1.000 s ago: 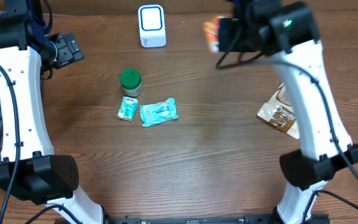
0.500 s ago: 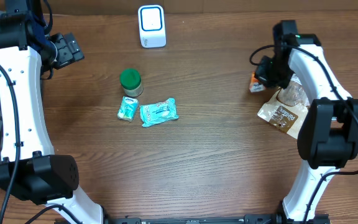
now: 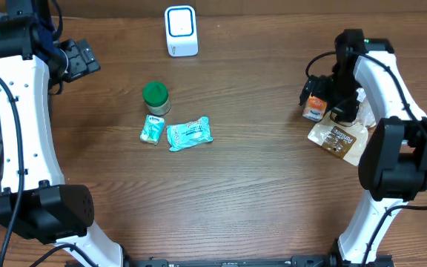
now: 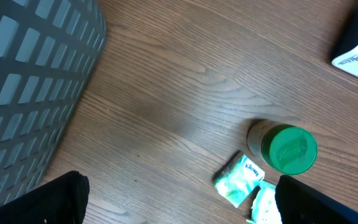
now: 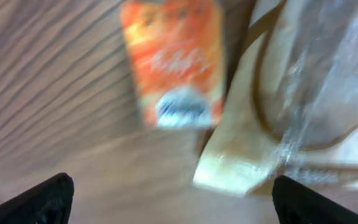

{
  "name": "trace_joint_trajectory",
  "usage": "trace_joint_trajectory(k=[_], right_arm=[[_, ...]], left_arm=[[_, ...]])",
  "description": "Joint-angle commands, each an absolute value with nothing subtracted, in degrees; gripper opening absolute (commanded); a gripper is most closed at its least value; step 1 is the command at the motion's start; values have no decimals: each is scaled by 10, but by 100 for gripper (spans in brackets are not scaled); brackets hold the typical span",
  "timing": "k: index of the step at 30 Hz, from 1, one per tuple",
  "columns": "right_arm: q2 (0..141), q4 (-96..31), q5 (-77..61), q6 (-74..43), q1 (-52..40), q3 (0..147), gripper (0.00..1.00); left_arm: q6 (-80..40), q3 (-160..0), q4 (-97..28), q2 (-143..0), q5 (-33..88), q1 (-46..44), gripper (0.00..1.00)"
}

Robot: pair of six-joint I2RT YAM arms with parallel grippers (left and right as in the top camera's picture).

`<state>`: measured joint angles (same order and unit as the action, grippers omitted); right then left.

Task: Scan the item barcode
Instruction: 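Carry the orange pack right and set it beside the bread bag, then move the right gripper to the large green tissue pack and grasp it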

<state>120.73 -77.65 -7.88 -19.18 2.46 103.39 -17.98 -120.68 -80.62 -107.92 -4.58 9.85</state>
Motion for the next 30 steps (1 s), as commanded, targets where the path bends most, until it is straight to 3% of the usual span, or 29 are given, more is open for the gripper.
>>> trace_joint_trajectory(k=[1,15,21,28,30], right_arm=[[1199,-787,-170,-133,3,1103,100],[1211,-562,-312,-163,-200,968,97],[1243,-468,-310,-194,-273,922,80],[1291,-427,-297,-223,-285,921,63],[1308,-427,-300,-225,-286,921,51]], left_arm=[[-178,-1209,-806,-1084,-49,97,100],[-178,-1209,-806,-1084,-49,97,100],[-178,-1209,-806,-1084,-49,97,99],[-178,-1209,-806,-1084,-49,97,100],[-178,-1209,-806,-1084,-49,97,100]])
